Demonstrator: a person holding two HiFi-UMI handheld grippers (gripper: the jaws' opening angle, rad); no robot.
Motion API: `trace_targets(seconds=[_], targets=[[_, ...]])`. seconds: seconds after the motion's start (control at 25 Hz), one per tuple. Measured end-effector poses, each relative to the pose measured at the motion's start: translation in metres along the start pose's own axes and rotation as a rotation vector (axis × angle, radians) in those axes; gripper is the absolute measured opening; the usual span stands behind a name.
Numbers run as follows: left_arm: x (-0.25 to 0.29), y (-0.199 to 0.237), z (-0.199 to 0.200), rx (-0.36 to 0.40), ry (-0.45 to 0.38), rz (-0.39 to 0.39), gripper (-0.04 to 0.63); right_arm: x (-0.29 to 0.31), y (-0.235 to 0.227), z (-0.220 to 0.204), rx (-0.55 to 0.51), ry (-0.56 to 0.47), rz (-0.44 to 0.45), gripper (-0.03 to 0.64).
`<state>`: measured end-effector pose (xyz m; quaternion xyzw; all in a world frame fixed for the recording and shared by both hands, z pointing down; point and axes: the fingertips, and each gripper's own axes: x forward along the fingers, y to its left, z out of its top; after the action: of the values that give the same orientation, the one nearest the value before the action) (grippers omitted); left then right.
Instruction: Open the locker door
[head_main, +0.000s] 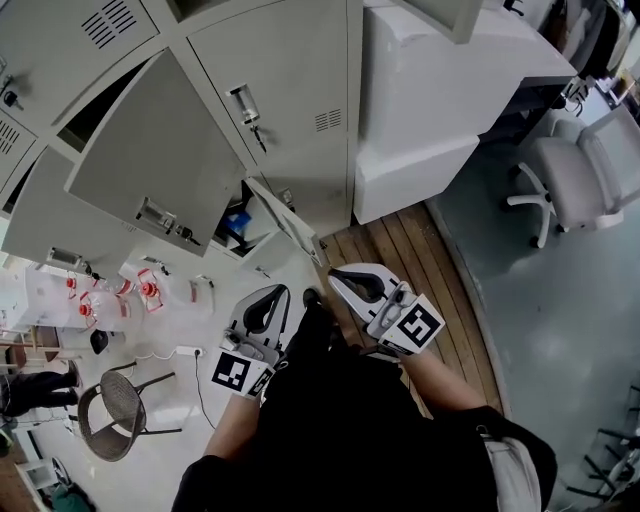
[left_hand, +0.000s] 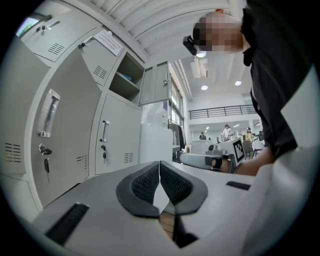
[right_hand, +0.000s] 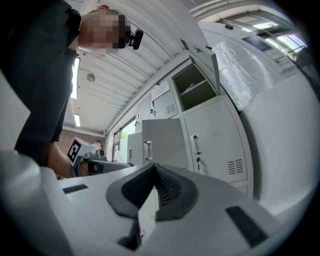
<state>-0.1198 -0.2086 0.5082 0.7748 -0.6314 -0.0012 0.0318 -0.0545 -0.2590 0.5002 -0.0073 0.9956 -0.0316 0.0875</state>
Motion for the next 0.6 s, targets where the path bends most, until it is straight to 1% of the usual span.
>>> trace_targets(seconds=[0.16, 0.32, 0.4, 0.6], targets=[[0.003, -0.001, 0.011, 0.026, -0.024, -0.028, 0.017, 0.002, -0.003, -0.006, 0.026, -0.008, 0.009, 0.009], [0.001, -0.001, 0.017, 0.075, -0.011, -0.032, 0.017, 0.009, 0.002, 0.004, 0.033, -0.05, 0.037, 0.009], [0.0, -0.001, 0.021, 0.076, -0.016, -0.032, 0.017, 0.012, 0.006, 0.01, 0.027, -0.068, 0.057, 0.009], [-0.009, 0.001, 0.028, 0.081, -0.043, -0.03, 0.017, 0.02, 0.007, 0.008, 0.003, -0.048, 0.056, 0.009]])
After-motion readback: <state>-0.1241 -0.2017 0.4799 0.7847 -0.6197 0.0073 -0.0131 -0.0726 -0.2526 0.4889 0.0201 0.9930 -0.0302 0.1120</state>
